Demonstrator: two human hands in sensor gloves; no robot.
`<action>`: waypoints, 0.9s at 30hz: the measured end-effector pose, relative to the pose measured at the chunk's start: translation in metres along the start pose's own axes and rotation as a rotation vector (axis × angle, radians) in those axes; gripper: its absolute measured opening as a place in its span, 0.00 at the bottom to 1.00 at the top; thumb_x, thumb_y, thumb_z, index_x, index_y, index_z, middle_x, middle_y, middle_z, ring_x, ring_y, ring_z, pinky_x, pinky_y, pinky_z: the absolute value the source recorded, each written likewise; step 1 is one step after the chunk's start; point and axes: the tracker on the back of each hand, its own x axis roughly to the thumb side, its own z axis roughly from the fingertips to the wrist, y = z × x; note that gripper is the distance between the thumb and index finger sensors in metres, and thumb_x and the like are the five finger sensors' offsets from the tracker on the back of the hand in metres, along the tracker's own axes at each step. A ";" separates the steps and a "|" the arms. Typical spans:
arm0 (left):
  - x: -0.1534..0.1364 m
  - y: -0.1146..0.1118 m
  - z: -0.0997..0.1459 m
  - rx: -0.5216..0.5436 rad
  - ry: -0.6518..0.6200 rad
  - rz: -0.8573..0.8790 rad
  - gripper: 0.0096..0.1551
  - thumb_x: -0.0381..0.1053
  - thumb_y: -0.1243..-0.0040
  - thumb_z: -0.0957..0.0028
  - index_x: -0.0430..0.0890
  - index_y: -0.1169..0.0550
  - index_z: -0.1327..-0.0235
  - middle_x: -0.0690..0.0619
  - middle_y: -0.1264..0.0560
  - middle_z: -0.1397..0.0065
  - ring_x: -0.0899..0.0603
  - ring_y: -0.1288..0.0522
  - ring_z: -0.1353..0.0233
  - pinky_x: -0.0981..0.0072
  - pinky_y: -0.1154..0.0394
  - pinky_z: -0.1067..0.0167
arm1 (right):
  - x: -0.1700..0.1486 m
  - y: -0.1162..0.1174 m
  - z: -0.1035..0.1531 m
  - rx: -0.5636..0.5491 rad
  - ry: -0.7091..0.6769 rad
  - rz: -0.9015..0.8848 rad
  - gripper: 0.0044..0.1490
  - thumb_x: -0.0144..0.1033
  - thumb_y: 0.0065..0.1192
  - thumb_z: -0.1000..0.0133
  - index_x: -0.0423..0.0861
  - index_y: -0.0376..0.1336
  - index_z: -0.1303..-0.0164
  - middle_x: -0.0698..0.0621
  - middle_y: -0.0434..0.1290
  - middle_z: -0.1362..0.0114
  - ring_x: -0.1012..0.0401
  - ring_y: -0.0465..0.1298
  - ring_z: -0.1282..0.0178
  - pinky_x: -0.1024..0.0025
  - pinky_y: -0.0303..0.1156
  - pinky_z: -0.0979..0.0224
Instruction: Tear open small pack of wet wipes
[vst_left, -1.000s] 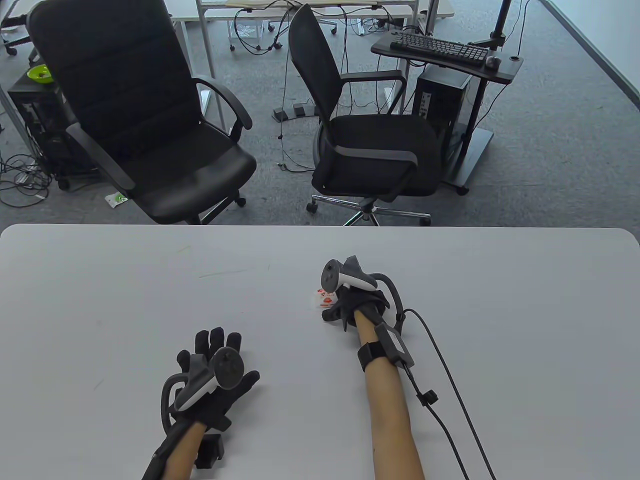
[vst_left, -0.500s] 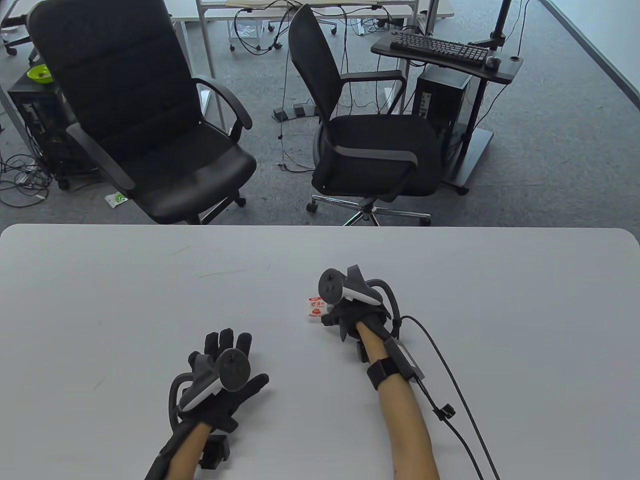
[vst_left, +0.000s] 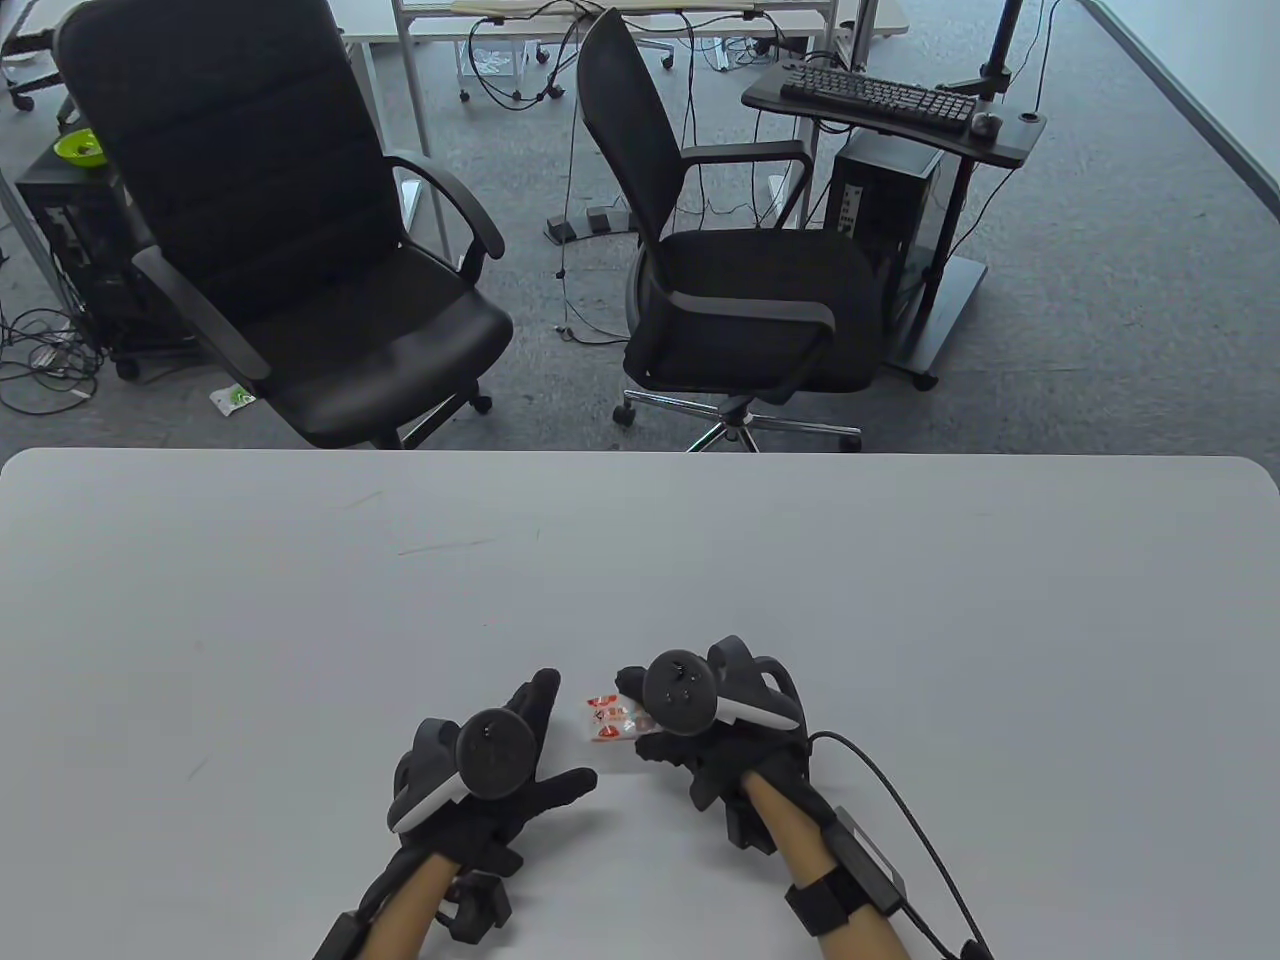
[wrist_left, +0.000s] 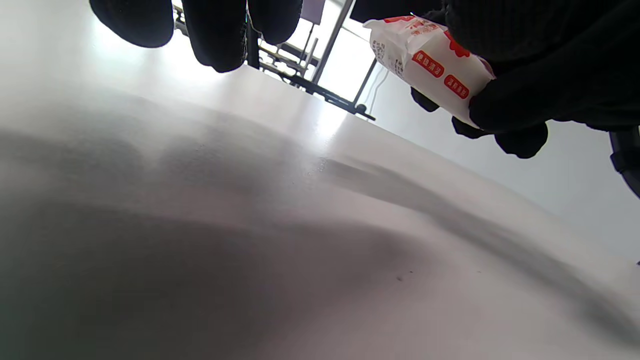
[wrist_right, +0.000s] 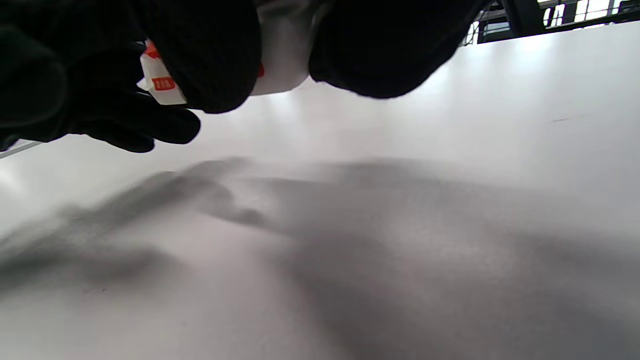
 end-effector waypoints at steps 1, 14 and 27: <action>0.000 -0.001 -0.001 -0.010 -0.008 0.023 0.60 0.72 0.50 0.49 0.49 0.65 0.19 0.36 0.48 0.13 0.27 0.36 0.17 0.27 0.41 0.26 | 0.004 0.003 0.002 0.000 -0.021 -0.001 0.46 0.39 0.68 0.40 0.43 0.48 0.17 0.37 0.59 0.18 0.49 0.73 0.38 0.64 0.80 0.44; 0.002 0.001 0.004 0.176 0.076 -0.048 0.42 0.64 0.38 0.51 0.47 0.34 0.27 0.47 0.21 0.32 0.41 0.16 0.36 0.38 0.27 0.32 | 0.014 0.003 0.020 -0.164 -0.004 -0.125 0.45 0.46 0.61 0.36 0.40 0.47 0.15 0.31 0.52 0.13 0.28 0.59 0.23 0.33 0.66 0.30; 0.021 0.000 0.008 0.253 0.017 -0.116 0.42 0.66 0.35 0.55 0.45 0.31 0.32 0.49 0.18 0.40 0.46 0.13 0.43 0.42 0.23 0.35 | 0.042 0.018 0.015 -0.242 0.078 -0.092 0.42 0.57 0.52 0.35 0.37 0.56 0.23 0.32 0.66 0.21 0.35 0.73 0.32 0.43 0.76 0.37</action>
